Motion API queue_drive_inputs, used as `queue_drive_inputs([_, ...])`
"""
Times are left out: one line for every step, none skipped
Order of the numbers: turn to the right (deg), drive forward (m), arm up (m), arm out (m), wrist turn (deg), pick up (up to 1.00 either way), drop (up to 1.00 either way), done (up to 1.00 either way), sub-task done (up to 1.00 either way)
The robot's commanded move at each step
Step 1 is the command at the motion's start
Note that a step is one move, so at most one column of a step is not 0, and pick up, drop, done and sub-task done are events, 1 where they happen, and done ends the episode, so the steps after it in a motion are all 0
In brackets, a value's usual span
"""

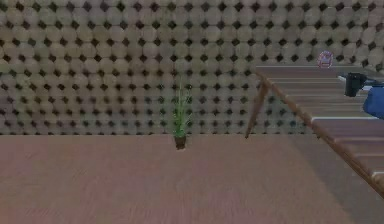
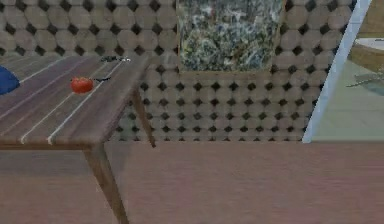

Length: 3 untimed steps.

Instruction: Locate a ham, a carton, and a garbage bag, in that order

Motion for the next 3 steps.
queue_drive_inputs([0.0,1.0,0.0,0.0,0.0,0.0,0.0,0.0,0.0])
queue_drive_inputs([0.0,0.15,0.0,0.0,0.0,0.0,0.0,0.0,0.0])
queue_drive_inputs([45.0,0.0,0.0,0.0,0.0,0.0,0.0,0.0,0.0])
